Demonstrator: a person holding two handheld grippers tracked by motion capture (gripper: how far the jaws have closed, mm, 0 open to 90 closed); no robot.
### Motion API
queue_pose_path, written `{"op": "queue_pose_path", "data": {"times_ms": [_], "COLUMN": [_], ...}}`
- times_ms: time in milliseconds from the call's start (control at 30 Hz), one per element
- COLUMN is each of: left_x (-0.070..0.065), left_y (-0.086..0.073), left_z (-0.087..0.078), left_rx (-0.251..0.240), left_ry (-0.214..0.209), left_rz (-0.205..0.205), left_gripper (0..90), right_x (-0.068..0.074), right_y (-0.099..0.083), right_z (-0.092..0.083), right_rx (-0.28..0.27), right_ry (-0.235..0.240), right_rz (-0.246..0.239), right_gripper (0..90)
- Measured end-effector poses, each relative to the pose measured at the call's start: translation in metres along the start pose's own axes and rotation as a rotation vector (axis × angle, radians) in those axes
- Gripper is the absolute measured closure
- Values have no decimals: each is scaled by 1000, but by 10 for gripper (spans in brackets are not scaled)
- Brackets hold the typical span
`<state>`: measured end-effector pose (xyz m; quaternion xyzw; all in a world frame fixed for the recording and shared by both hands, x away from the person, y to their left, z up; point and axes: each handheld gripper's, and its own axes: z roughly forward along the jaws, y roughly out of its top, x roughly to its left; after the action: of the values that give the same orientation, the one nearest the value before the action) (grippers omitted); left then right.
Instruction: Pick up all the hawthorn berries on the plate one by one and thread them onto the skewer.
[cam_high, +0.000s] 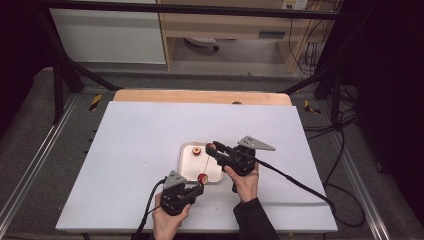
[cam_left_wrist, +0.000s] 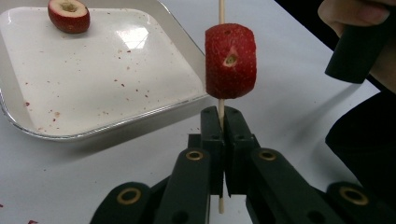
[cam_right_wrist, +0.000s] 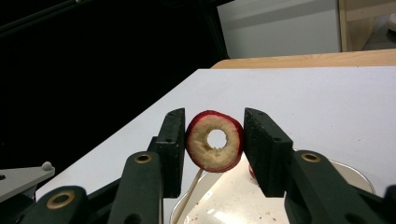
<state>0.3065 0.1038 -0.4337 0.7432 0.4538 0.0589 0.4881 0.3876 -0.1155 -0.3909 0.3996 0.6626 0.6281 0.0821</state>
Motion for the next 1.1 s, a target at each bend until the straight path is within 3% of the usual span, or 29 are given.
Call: {"op": "queue_pose_path", "data": {"times_ms": [233, 433, 533, 1100], "left_x": [-2, -3, -3, 2], "left_y": [-1, 1, 5, 6], "left_z": [4, 1, 1, 8], "left_rx": [-15, -59, -64, -34], "left_ry": [-9, -4, 6, 12], "left_rz": [-44, -61, -62, -25], "left_gripper": [881, 883, 882, 884], "right_x": [3, 4, 5, 6], "right_y": [-5, -7, -12, -16], "right_z": [1, 0, 2, -1], "right_rx": [-6, 8, 31, 71], "right_ry": [-6, 3, 20, -15], "right_rz": [-17, -23, -10, -9], "right_gripper": [607, 608, 608, 609]}}
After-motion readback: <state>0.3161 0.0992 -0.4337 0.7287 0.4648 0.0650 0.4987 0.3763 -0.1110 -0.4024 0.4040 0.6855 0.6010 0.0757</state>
